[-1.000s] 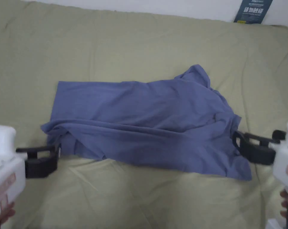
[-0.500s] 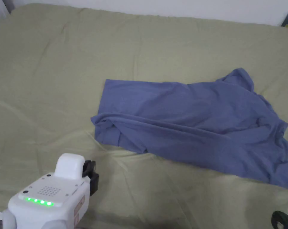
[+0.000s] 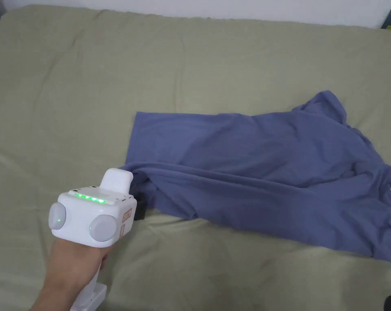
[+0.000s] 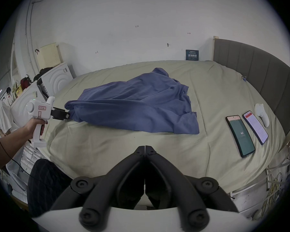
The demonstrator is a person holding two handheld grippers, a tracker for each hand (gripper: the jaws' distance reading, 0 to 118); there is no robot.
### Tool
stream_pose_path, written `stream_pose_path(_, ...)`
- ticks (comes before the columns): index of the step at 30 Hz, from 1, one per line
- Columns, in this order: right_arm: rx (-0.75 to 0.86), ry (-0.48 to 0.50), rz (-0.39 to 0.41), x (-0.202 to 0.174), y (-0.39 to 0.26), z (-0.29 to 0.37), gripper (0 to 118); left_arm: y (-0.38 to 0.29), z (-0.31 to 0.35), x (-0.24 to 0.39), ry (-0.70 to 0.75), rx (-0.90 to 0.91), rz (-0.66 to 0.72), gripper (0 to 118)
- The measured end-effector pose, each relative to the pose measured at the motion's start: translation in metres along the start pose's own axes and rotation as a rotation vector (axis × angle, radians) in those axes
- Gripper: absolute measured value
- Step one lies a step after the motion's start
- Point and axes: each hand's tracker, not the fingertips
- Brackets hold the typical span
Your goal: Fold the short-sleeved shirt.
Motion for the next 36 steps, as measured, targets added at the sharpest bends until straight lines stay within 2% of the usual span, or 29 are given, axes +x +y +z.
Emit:
stream_pose_path(2, -0.004, -0.006, -0.003, 0.000, 0.000, 0.000, 0, 0.003, -0.002, 0.010, 0.014, 0.012, -0.002, 9)
stream_pose_path(3, -0.007, -0.008, -0.006, 0.002, 0.001, -0.002, 0, -0.001, -0.016, -0.011, -0.066, -0.040, 0.068, 9)
stream_pose_path(6, -0.023, -0.016, -0.001, 0.009, 0.002, -0.009, 0, 0.000, -0.014, -0.022, -0.059, -0.006, 0.077, 9)
stream_pose_path(7, -0.063, -0.016, 0.016, 0.014, 0.003, -0.016, 5, 0.002, 0.008, -0.002, -0.013, 0.028, 0.050, 9)
stream_pose_path(8, -0.104, -0.033, 0.033, 0.018, 0.005, -0.026, 41, 0.002, 0.011, 0.001, -0.010, 0.035, 0.054, 9)
stream_pose_path(9, -0.141, -0.092, 0.048, 0.024, 0.006, -0.040, 83, 0.002, 0.015, 0.005, -0.011, 0.039, 0.057, 9)
stream_pose_path(10, -0.181, -0.140, 0.055, 0.031, 0.009, -0.055, 114, 0.002, 0.017, 0.009, -0.016, 0.040, 0.063, 9)
stream_pose_path(11, -0.224, -0.162, 0.066, 0.040, 0.013, -0.071, 118, 0.008, 0.014, -0.005, -0.041, 0.030, 0.084, 9)
stream_pose_path(12, -0.237, -0.173, 0.074, 0.049, 0.017, -0.086, 118, 0.008, 0.016, -0.004, -0.042, 0.034, 0.085, 9)
stream_pose_path(13, -0.145, -0.180, 0.094, 0.060, 0.023, -0.093, 118, 0.009, 0.018, -0.002, -0.041, 0.036, 0.083, 9)
stream_pose_path(14, -0.145, -0.194, 0.093, 0.067, 0.027, -0.100, 118, 0.009, 0.019, 0.000, -0.040, 0.036, 0.081, 9)
stream_pose_path(20, -0.248, -0.195, 0.040, 0.101, 0.047, -0.160, 117, 0.011, 0.016, -0.005, -0.042, 0.023, 0.097, 9)
stream_pose_path(21, -0.301, -0.117, -0.020, 0.108, 0.049, -0.167, 104, 0.011, 0.016, -0.004, -0.042, 0.024, 0.101, 9)
stream_pose_path(22, -0.288, -0.085, -0.012, 0.110, 0.047, -0.171, 41, 0.010, 0.016, -0.003, -0.041, 0.025, 0.102, 9)
stream_pose_path(23, -0.297, -0.125, 0.035, 0.107, 0.044, -0.176, 3, 0.009, 0.014, -0.003, -0.040, 0.025, 0.101, 9)
stream_pose_path(24, -0.260, -0.172, 0.120, 0.093, 0.040, -0.173, 3, 0.009, 0.014, -0.002, -0.041, 0.016, 0.101, 9)
stream_pose_path(25, -0.273, -0.183, 0.149, 0.084, 0.045, -0.170, 3, 0.007, 0.014, -0.001, -0.036, 0.012, 0.101, 9)
stream_pose_path(31, -0.228, -0.083, -0.011, 0.094, 0.072, -0.134, 3, 0.003, 0.022, -0.008, -0.098, 0.003, 0.153, 9)
stream_pose_path(36, -0.205, -0.001, -0.063, 0.097, 0.106, -0.072, 3, 0.009, 0.069, -0.024, -0.179, 0.063, 0.189, 9)
